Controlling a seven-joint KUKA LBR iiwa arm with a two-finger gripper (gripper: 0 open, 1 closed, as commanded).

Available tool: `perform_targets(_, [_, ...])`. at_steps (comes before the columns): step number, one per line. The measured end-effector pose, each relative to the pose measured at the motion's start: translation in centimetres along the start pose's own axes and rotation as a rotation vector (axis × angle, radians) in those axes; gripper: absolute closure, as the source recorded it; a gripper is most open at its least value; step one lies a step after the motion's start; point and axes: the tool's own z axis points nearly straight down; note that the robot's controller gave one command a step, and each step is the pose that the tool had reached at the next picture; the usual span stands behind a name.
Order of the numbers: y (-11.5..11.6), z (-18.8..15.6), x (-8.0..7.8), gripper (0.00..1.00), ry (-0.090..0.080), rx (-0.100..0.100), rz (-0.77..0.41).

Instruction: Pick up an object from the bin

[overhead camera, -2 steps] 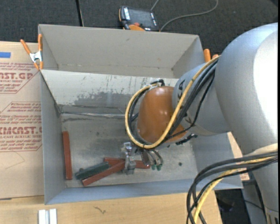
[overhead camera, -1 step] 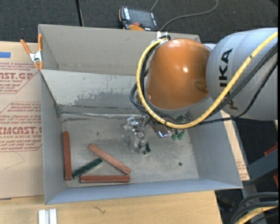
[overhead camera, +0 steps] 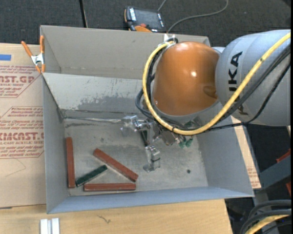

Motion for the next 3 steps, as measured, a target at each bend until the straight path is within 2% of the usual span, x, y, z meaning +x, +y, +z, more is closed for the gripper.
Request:
perform_targets(1, [2.9, 11.9, -1.5, 0.00, 0.008, -0.002, -0.175])
perform_targets(2, [-1.1, 17.5, -9.3, 0.00, -0.001, 0.001, -0.413])
perform_targets(3, [6.7, 15.8, -3.2, 0.00, 0.002, -0.005, -0.515])
